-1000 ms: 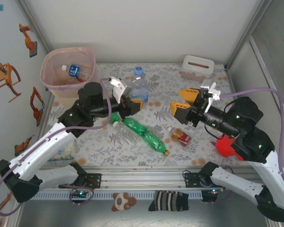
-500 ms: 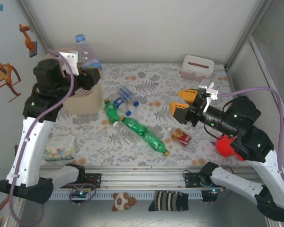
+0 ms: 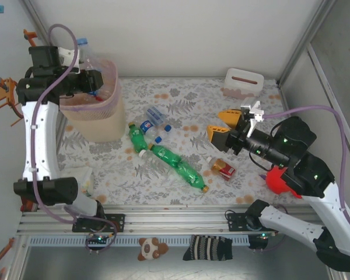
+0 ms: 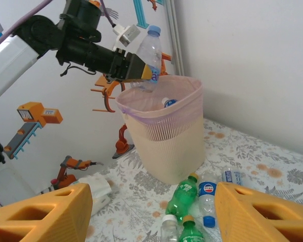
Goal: Put the plastic bottles in the bin
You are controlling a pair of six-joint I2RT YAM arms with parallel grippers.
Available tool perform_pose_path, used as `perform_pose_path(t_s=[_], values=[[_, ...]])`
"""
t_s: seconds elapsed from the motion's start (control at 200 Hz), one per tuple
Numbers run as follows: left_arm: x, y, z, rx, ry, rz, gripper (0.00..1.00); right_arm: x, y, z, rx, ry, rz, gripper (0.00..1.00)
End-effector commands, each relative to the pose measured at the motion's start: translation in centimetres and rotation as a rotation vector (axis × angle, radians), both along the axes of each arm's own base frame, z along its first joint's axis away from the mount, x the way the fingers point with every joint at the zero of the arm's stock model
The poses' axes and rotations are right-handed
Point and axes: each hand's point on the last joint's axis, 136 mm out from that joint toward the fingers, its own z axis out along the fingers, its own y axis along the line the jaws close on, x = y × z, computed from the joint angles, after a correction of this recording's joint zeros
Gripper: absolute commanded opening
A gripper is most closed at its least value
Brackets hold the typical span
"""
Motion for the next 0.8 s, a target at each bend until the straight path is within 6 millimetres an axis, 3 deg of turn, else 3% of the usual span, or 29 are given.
perform_pose_path(t_s=[0.0,0.411,0.791], values=[[-0.5,-0.1,-1.9,0.017,0.107,-0.069,0.46,0.4,-0.2,0.0,-0.014,-0.014,-0.023,0.64],[3.2,0.6,-9.9,0.071,0.362,-0.112,0.46,1.0,0.1,-1.0,-0.022,0.015,-0.034,0.64],[4.9,-0.3,-16.5,0.016,0.552,-0.155,0.50,1.3,0.1,-1.5,-0.035,0.024,-0.048,0.64]])
